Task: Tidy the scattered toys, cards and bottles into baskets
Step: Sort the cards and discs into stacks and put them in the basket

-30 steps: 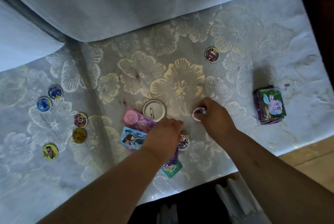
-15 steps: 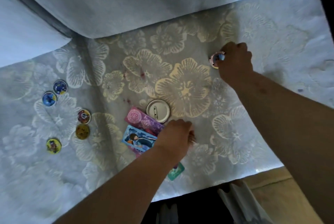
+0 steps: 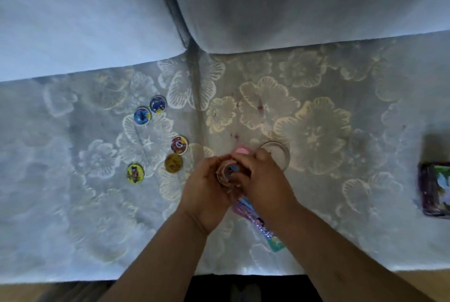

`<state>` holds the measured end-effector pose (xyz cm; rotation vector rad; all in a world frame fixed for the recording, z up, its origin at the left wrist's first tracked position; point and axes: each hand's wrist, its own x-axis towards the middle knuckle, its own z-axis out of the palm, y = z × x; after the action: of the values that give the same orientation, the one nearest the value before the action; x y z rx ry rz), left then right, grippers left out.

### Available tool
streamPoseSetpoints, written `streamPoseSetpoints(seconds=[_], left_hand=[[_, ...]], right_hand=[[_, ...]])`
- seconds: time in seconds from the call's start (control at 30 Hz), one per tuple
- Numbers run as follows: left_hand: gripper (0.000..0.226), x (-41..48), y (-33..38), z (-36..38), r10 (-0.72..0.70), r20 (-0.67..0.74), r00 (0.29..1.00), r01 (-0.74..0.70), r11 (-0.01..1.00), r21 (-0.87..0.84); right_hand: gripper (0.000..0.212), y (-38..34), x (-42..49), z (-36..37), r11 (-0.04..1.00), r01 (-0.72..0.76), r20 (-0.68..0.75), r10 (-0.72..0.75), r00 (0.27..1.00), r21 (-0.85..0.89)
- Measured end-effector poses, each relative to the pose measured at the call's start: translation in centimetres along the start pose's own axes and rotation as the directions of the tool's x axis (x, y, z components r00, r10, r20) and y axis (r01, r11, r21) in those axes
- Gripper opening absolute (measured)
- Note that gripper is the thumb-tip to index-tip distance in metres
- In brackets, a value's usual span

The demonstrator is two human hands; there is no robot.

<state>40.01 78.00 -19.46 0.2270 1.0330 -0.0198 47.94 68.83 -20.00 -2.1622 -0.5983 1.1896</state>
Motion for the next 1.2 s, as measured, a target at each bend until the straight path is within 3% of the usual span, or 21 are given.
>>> streamPoseSetpoints(seconds=[0.07, 0.17, 0.23, 0.3, 0.33, 0.4, 0.5, 0.6, 0.73, 0.87, 0.97, 1.03, 1.13, 1.2], left_hand=[[0.045, -0.5, 0.8, -1.4, 0.009, -0.087, 0.996, -0.013, 0.999, -0.043], [0.032, -1.2, 2.0, -3.9, 0.076, -0.322, 0.944, -0.102, 0.993, -0.066], [0.024, -1.7, 3.5, -6.6, 0.210, -0.528, 0.823, -0.144, 0.976, 0.164], [0.022, -1.8, 4.6, -8.6, 0.439, -0.585, 0.682, -0.076, 0.838, 0.541], [0.020, -2.0, 5.6, -10.1, 0.574, -0.547, 0.610, -0.008, 0.694, 0.720], [0.029, -2.1, 7.4, -12.6, 0.762, -0.358, 0.540, 0.108, 0.359, 0.927], [0.051, -1.3, 9.2, -15.3, 0.795, -0.132, 0.592, 0.148, 0.053, 0.988], [0.046, -0.3, 9.7, -17.0, 0.746, -0.030, 0.665, 0.183, -0.124, 0.975], [0.038, 0.2, 10.3, -17.5, 0.722, 0.003, 0.692, 0.161, -0.159, 0.974], [0.033, 0.1, 10.1, -18.5, 0.737, 0.137, 0.662, 0.108, -0.275, 0.956], [0.031, 0.3, 10.0, -19.4, 0.742, 0.240, 0.625, 0.071, -0.360, 0.930], [0.030, 0.4, 10.2, -19.9, 0.757, 0.274, 0.593, 0.072, -0.388, 0.919], [0.030, 0.5, 10.3, -20.6, 0.787, 0.308, 0.535, 0.066, -0.402, 0.913], [0.028, 0.4, 10.1, -21.4, 0.771, 0.347, 0.534, 0.036, -0.431, 0.901]], right_hand=[[0.047, -1.5, 0.1, 2.0, 0.988, 0.069, 0.086, -0.057, 0.995, -0.138], [0.034, -3.3, 0.8, 3.6, 0.990, 0.114, 0.038, -0.111, 0.993, -0.085], [0.030, -4.6, 2.2, 5.1, 0.988, 0.120, -0.048, -0.125, 0.991, -0.097], [0.031, -5.2, 4.2, 5.9, 0.972, 0.148, -0.068, -0.163, 0.984, -0.185], [0.035, -5.9, 5.4, 6.9, 0.948, 0.185, -0.048, -0.204, 0.978, -0.257], [0.052, -7.1, 7.5, 8.7, 0.869, 0.232, 0.005, -0.256, 0.967, -0.436], [0.076, -7.7, 9.0, 10.7, 0.730, 0.223, 0.069, -0.234, 0.970, -0.646], [0.059, -7.4, 8.6, 12.2, 0.647, 0.200, 0.064, -0.227, 0.972, -0.736], [0.027, -7.5, 8.2, 12.9, 0.801, 0.149, 0.069, -0.134, 0.989, -0.580], [0.029, -9.7, 10.5, 11.5, 0.930, 0.092, -0.047, -0.116, 0.992, -0.357], [0.042, -12.9, 14.4, 10.4, 0.945, 0.062, -0.169, -0.121, 0.978, -0.320], [0.046, -14.2, 17.1, 10.5, 0.925, 0.037, -0.148, -0.100, 0.984, -0.378], [0.043, -14.2, 19.1, 10.9, 0.838, -0.015, -0.169, -0.092, 0.981, -0.545], [0.040, -13.7, 18.9, 10.5, 0.858, -0.060, -0.265, -0.090, 0.960, -0.511]])
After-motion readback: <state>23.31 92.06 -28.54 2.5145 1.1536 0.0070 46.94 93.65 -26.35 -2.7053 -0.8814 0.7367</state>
